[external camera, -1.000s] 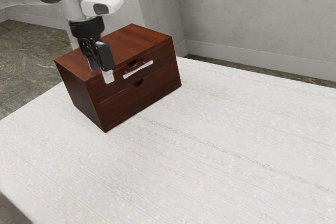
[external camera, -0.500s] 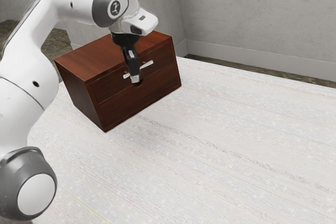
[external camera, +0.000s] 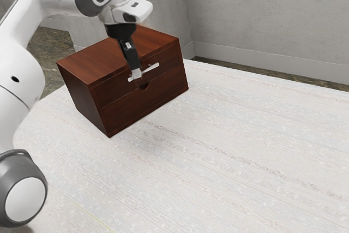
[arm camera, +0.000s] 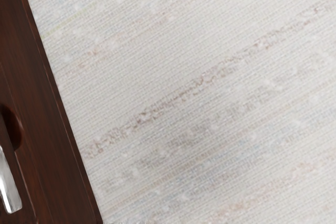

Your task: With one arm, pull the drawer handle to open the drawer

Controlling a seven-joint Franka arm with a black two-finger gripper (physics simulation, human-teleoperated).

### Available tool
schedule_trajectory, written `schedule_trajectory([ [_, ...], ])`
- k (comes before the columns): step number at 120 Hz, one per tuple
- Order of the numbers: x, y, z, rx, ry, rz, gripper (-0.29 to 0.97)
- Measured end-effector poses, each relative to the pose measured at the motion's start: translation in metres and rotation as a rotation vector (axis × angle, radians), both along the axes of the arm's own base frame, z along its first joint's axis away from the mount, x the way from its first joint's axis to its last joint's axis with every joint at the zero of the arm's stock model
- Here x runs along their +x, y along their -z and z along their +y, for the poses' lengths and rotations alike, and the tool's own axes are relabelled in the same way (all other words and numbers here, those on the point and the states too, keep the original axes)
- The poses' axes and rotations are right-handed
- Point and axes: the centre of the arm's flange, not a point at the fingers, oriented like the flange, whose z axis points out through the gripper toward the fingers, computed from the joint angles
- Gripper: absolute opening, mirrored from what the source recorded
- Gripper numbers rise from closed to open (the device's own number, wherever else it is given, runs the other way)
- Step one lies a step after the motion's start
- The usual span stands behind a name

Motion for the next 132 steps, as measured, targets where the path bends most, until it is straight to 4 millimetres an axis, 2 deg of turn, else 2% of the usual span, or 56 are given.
schedule_trajectory([
  [15, -0.004, -0.005, 0.006, -0.005, -0.042, -0.013, 0.67],
  [32, -0.002, 0.001, 0.017, 0.029, -0.103, -0.011, 0.67],
  [46, 0.027, 0.038, 0.000, 0.128, -0.106, 0.010, 0.63],
  [58, 0.052, 0.076, -0.004, 0.167, -0.107, 0.008, 0.59],
  [63, 0.060, 0.085, -0.007, 0.201, -0.108, -0.003, 0.58],
  [78, 0.070, 0.087, -0.014, 0.354, -0.132, -0.030, 0.53],
  [94, 0.075, 0.093, -0.006, 0.462, -0.190, -0.046, 0.46],
  [108, 0.077, 0.096, -0.003, 0.447, -0.226, -0.070, 0.42],
  [120, 0.074, 0.095, 0.021, 0.437, -0.289, -0.086, 0.40],
  [129, 0.077, 0.101, 0.017, 0.417, -0.300, -0.094, 0.47],
  [132, 0.079, 0.104, 0.011, 0.402, -0.296, -0.097, 0.44],
])
